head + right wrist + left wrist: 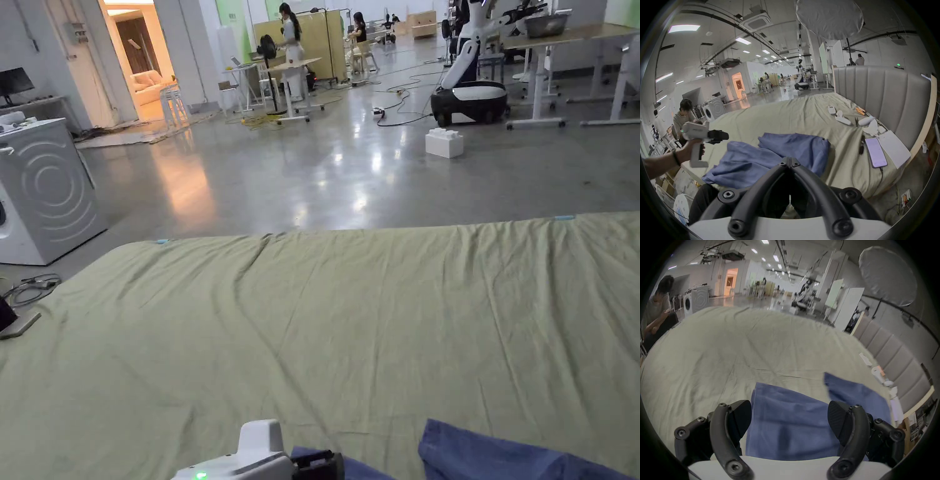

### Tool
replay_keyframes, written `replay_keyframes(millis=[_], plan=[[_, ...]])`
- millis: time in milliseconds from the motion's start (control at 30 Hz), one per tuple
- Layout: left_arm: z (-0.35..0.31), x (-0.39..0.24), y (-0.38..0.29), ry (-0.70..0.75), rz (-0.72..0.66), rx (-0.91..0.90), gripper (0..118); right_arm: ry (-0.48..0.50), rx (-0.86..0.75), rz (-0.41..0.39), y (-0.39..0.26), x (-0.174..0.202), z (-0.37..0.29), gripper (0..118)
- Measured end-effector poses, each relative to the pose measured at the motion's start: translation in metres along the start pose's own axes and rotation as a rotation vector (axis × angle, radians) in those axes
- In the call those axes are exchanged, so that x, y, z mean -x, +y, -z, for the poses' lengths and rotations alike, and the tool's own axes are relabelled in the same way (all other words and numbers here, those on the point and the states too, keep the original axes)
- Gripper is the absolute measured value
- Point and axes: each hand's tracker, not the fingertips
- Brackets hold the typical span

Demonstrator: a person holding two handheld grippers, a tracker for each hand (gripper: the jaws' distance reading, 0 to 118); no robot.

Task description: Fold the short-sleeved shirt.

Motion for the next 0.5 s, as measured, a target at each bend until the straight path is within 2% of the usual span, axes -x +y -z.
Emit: replay_keyframes(millis=[67,133,267,300,333,433,500], plan=[[0.045,0.006,0.006,0.052,0.034,0.084,91,-0.038,0.023,0.028,-0.006,-0.008,-0.002,1],[0.073,0.007,0.006,0.143,0.058,0.15,72,-0.067,0.038,0.039,-0.011,-0.015,-0.005,1],[0.095,0.002,-0.001,0.175,0.061,0.216,46,-0.113,0.083,0.038,-0.02,-0.028,-0.005,1],[0.09,-0.004,-0.002,0.205,0.096,0.193,18,-0.13,0.101,0.018,-0.023,-0.029,-0.005,1],[0.087,-0.011,-0.002,0.211,0.094,0.179,3,-0.142,0.118,-0.003,-0.025,-0.03,-0.003,1],[0.092,-0.029,-0.006,0.209,0.111,0.228,3,-0.131,0.145,-0.013,-0.03,-0.035,0.006,1],[0.103,-0.036,-0.011,0.256,0.224,0.273,3,-0.106,0.15,-0.011,-0.02,-0.039,0.021,1]])
